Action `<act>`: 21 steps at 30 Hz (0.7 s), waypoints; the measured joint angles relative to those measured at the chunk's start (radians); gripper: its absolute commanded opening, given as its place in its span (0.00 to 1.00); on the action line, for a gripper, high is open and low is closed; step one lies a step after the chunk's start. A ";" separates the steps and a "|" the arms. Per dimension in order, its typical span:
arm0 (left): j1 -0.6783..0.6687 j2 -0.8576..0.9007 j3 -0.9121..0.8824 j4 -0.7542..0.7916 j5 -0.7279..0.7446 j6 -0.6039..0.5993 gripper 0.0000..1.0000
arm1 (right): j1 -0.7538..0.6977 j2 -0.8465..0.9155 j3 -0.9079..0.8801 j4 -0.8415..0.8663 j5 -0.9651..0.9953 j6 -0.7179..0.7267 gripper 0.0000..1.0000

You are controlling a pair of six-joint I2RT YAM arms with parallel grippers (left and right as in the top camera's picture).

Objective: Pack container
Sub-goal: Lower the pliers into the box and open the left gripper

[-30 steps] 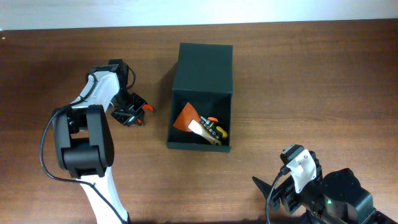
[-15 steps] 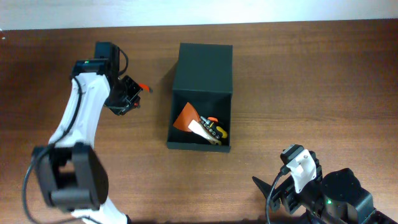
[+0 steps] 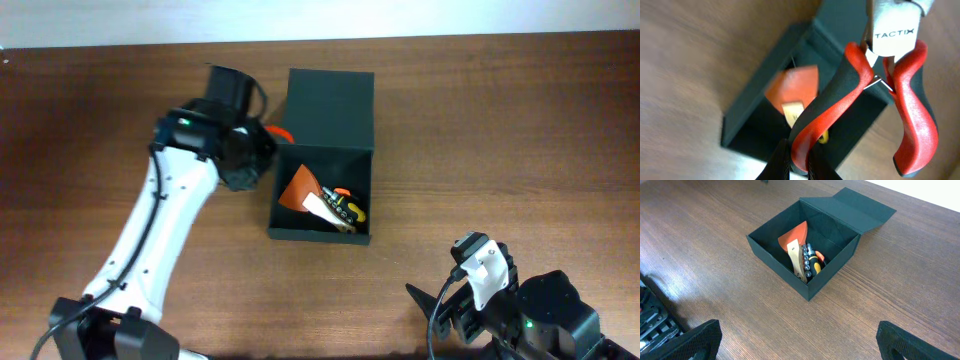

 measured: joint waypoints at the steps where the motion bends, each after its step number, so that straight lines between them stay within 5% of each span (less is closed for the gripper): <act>1: -0.020 -0.003 -0.013 0.005 0.000 -0.026 0.02 | 0.000 0.000 0.000 0.000 0.000 0.000 0.99; 14: -0.257 -0.007 -0.258 0.380 0.001 -0.311 0.02 | 0.000 0.000 0.000 0.000 0.000 0.000 0.99; 21: -0.277 -0.007 -0.362 0.447 0.000 -0.425 0.02 | 0.000 0.000 0.000 0.000 0.000 0.000 0.99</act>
